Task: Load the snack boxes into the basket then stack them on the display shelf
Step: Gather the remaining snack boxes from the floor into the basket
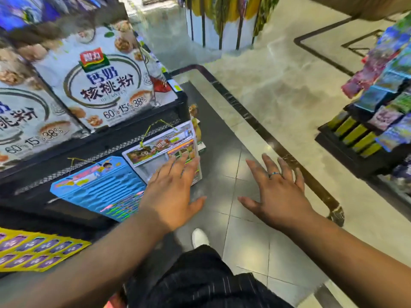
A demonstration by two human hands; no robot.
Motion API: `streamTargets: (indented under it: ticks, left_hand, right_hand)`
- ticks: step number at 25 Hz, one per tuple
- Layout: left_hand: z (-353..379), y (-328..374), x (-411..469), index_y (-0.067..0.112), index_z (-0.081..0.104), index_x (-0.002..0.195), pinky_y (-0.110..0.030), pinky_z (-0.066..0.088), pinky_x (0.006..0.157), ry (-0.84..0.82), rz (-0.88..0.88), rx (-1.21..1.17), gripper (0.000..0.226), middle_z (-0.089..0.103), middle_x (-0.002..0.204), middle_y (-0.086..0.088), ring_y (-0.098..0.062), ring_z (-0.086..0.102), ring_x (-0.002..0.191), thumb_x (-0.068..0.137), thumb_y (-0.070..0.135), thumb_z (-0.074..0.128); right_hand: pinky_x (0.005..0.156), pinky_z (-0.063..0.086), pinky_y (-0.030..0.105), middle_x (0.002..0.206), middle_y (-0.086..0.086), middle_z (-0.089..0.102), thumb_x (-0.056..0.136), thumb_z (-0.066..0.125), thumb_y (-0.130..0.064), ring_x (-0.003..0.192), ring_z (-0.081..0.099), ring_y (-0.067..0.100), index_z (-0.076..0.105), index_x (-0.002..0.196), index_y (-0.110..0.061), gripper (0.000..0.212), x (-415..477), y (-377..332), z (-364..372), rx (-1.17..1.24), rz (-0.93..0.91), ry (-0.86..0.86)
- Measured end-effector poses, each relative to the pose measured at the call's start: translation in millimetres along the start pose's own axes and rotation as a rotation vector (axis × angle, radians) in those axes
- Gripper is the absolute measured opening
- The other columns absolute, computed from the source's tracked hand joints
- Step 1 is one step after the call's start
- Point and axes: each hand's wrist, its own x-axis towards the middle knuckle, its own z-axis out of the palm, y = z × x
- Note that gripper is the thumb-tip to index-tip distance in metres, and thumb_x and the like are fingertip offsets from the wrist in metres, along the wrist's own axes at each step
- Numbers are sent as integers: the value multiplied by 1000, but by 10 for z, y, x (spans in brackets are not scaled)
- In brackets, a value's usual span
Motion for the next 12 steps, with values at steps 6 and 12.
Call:
streamTargets:
  ticks: [6,12]
  left_hand:
    - [-130,-181,1379,18,30,152,-47,33,115,63,44,-6,94,39,153,-12,-34,39,139,74,70,29]
    - [-278,-337,2764,25,8,157,-38,12,123,24,1,-97,93,18,163,-3,-24,14,150,80,71,32]
  right_hand:
    - [118,-2,53,163,0,-13,90,39,-70,150,-10,30,-9,152,-39,85,1129,298,-406,-7,2,-24]
    - [119,1,52,163,-2,-12,90,43,-68,150,-8,28,-10,152,-40,86,2344,568,-668,80,78,-48]
